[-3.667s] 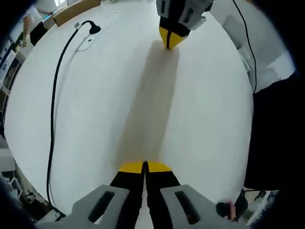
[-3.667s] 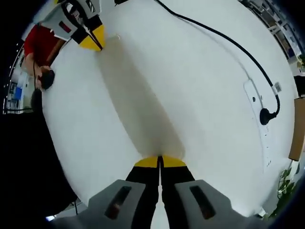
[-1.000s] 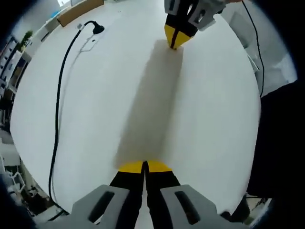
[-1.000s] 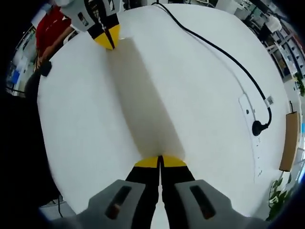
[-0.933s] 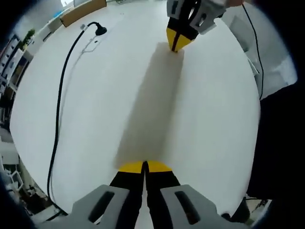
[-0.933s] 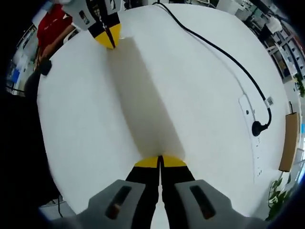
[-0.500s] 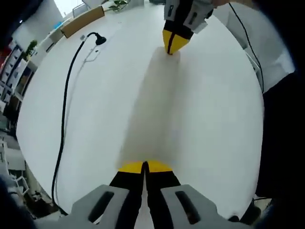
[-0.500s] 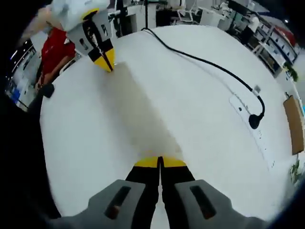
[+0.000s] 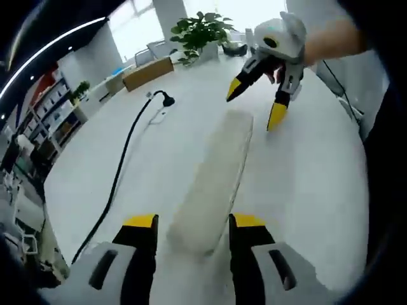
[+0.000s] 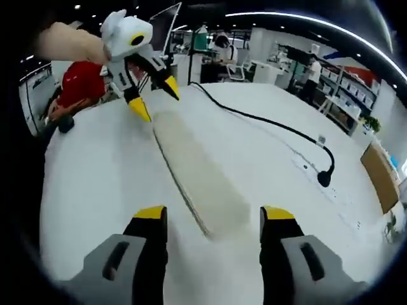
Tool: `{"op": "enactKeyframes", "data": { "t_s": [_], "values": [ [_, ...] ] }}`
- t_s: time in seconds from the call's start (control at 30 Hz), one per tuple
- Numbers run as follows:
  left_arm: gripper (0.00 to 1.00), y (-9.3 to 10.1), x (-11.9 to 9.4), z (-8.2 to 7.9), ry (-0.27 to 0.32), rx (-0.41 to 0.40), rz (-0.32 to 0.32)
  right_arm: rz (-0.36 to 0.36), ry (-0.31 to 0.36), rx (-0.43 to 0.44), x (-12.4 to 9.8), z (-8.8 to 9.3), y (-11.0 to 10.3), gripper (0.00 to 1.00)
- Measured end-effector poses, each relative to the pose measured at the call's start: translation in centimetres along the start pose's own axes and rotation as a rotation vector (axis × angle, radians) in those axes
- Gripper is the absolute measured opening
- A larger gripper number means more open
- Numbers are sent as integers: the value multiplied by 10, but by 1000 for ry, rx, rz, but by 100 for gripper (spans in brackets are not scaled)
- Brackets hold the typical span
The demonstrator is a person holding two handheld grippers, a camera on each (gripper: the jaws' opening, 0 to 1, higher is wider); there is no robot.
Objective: Arrange the utensils inside the cutlery case until each visible utensil rests in its matching compartment.
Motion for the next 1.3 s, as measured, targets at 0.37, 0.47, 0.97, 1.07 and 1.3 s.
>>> {"op": "enactKeyframes", "data": {
  "t_s": [0.37, 0.47, 0.97, 1.07, 1.3],
  "values": [
    [83, 4, 41, 12, -136, 77, 130, -323, -209, -189, 23, -9, 19, 60],
    [72, 5, 44, 17, -165, 45, 158, -354, -217, -130, 30, -10, 17, 57],
    [45, 26, 44, 19, -197, -44, 212, -355, -338, -249, 36, 10, -7, 41],
    [45, 29, 43, 20, -225, -37, 214, -341, -340, -227, 34, 11, -14, 41],
    [45, 51, 32, 26, -257, -26, 217, -315, -341, -195, 23, 12, -42, 41]
  ]
}}
Point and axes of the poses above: the point that each gripper's makers call its tool centre point, and the gripper's own axes: x roughly forward along the fingers, y roughly to its right, z roughly out of its underside, the point moved 3 cm from there along -x, roughly backward along the fingers, and after that the axes turned 3 degrees about z, right-handed, at the moved point
